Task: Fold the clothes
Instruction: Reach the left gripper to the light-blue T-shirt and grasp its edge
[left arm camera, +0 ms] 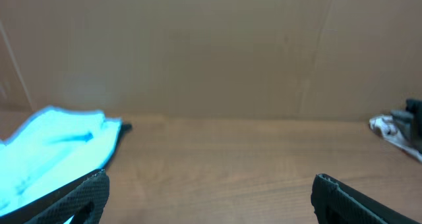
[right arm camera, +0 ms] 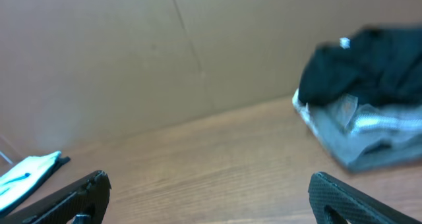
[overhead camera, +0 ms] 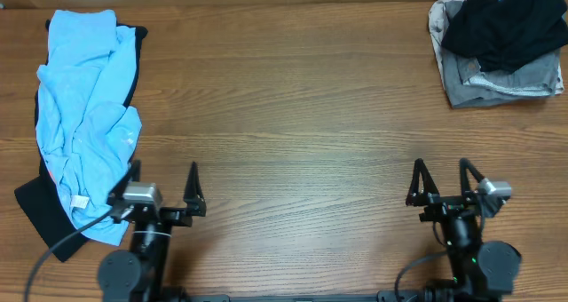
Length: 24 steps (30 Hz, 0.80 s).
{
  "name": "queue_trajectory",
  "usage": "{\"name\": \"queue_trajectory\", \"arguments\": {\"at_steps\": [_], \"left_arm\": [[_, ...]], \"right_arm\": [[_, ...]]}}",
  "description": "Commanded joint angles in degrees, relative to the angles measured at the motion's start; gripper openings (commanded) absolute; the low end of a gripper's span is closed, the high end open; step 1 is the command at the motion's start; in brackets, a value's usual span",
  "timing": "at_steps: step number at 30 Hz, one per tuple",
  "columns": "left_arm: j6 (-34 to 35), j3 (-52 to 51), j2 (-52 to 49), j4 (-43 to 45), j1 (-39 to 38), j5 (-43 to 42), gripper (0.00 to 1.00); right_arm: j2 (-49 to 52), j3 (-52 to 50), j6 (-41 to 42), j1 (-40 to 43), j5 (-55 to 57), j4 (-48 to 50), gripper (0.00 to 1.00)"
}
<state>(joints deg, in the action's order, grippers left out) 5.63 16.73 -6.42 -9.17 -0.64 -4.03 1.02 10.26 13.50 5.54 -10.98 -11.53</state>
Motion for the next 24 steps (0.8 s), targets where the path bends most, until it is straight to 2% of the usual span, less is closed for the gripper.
{"name": "queue_trajectory", "arguments": {"at_steps": [1,7,15,19,24], "left_arm": [[-2.47,8.15,-6.4,-1.77,0.31,0.79,1.0],[-2.49,26.25,-25.4,-10.1,0.31,0.31,1.0],[-3.21,60.76,-55.12,-38.32,0.31,-0.76,1.0],[-5.99,74.97,-68.3,-47.8,0.31,-3.06,1.0],[-9.05,80.78,-77.75,-48.87,0.5,-2.32,1.0]], "right_arm": [[1.44,8.39,-4.92,-0.28,-1.33,-2.8,1.0],[10.62,22.45,-5.03,-0.28,-1.33,-11.39,1.0],[31.19,43.36,-5.03,-0.28,-1.38,-26.21,1.0],[43.15,54.1,-5.73,-0.28,-1.38,-35.36,1.0],[54.42,59.63,-6.05,-0.28,-5.62,-37.99,1.0]]}}
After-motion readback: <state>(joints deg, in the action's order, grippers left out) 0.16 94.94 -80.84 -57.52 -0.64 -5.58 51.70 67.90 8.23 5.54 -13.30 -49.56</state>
